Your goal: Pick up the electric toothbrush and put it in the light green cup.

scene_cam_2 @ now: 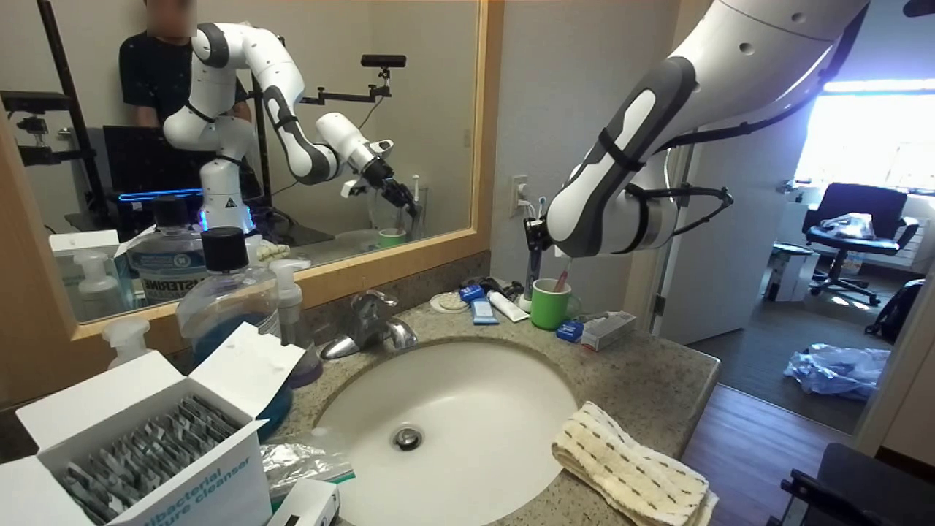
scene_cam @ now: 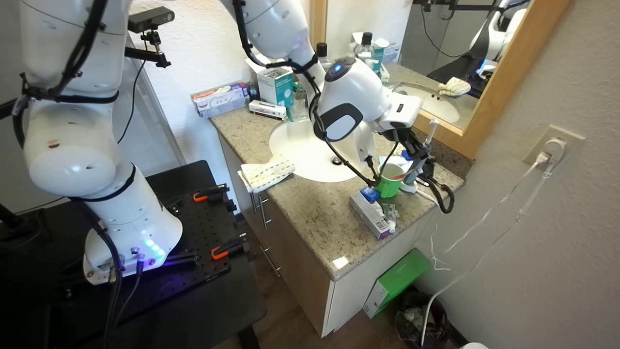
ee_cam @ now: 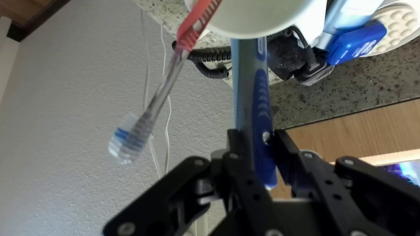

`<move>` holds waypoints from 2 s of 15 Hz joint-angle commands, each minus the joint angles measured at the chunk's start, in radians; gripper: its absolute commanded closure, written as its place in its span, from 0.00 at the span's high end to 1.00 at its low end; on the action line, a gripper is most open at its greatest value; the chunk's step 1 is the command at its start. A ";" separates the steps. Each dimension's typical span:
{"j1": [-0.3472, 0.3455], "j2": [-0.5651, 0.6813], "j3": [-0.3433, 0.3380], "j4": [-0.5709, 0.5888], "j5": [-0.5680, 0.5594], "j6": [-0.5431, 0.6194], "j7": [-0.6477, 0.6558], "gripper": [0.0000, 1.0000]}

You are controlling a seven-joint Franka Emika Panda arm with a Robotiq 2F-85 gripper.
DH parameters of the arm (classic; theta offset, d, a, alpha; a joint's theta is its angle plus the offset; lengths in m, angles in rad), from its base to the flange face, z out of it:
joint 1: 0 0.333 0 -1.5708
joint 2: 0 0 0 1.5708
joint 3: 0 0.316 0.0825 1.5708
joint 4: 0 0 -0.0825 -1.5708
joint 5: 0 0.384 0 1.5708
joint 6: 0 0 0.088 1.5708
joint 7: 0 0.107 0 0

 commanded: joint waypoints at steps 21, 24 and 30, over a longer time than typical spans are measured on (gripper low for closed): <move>0.029 0.039 -0.030 0.066 -0.012 0.001 0.056 0.07; -0.045 -0.043 0.056 0.012 -0.027 0.000 0.045 0.07; -0.124 -0.189 0.167 -0.086 -0.078 -0.001 0.032 0.07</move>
